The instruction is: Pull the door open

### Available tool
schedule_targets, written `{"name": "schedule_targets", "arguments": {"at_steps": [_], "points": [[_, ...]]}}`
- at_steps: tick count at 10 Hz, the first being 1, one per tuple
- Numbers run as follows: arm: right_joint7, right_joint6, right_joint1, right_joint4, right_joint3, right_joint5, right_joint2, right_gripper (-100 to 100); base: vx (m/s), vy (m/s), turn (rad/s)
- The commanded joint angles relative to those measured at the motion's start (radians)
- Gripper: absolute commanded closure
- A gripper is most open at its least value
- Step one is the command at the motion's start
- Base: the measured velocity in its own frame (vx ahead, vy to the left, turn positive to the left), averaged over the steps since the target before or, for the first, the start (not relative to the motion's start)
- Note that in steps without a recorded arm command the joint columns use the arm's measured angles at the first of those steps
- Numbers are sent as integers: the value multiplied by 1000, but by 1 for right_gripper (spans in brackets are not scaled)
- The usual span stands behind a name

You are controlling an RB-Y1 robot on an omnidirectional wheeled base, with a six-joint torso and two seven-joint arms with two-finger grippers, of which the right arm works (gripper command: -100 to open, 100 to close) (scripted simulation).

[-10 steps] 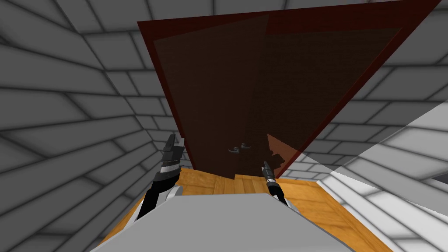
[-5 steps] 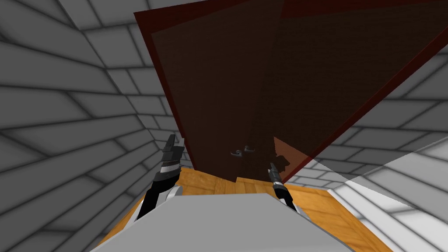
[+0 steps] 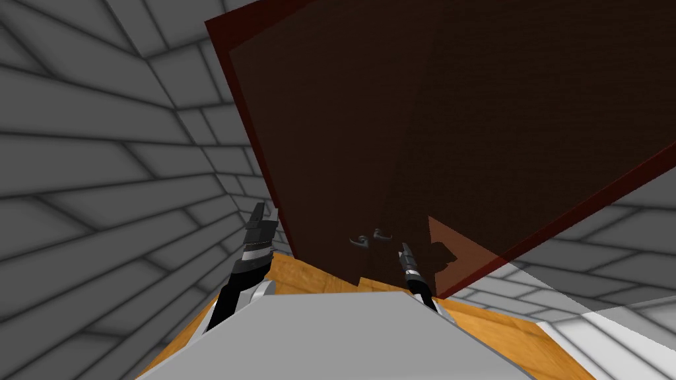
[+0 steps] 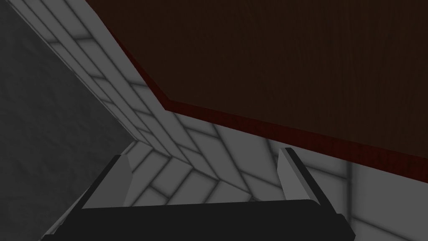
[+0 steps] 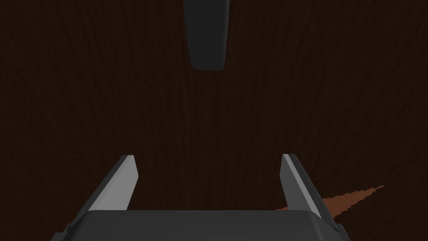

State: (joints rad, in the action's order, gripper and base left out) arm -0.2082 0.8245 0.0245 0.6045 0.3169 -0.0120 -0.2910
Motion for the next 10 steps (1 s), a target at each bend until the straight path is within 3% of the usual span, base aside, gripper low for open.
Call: {"name": "schedule_targets", "arguments": {"at_steps": [1,2,3,5,6,10], "points": [[-1,18,25,-38,-6,2,2,-100,123,-12,48],[-1,18,25,-38,-6,2,2,-100,42,5,-22],[1,22,52,-31,-31,13,38,-100,152,71,264],[2,9,42,-13,-28,12,36,-100,102,79,77],[2,9,42,-13,-28,12,36,100,-5,-5,-6],[2,9,42,-13,-28,12,36,100,-10,-9,10]]}}
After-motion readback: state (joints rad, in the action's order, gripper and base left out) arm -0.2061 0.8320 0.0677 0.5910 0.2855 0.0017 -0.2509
